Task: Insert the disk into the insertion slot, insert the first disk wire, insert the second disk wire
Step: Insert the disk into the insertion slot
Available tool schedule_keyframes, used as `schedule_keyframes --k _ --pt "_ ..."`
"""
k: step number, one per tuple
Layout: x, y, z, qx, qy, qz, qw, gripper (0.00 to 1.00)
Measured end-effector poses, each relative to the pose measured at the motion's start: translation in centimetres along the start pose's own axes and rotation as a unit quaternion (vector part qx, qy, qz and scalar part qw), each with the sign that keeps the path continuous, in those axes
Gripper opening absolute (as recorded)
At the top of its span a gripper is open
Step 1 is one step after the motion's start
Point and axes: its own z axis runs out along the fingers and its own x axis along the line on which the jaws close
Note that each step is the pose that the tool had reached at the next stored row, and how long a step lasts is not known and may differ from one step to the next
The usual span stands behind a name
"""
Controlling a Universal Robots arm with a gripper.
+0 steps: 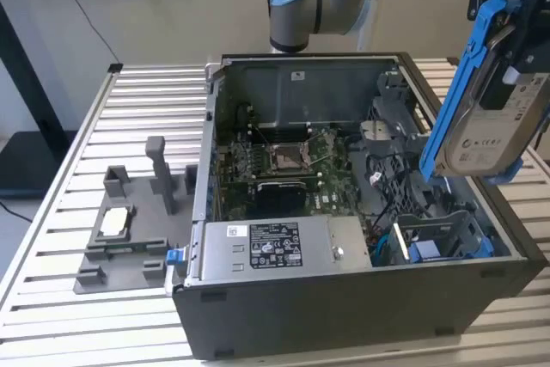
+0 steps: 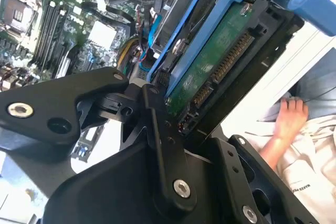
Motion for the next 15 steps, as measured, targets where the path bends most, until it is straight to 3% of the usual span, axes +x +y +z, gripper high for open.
schedule_keyframes --k 11,15 --pt "-0.01 -0.05 1.27 0.0 0.0001 -0.001 1.0 0.32" --pt "0.0 -0.07 1.66 0.0001 0.0005 -0.015 0.99989 0.32"
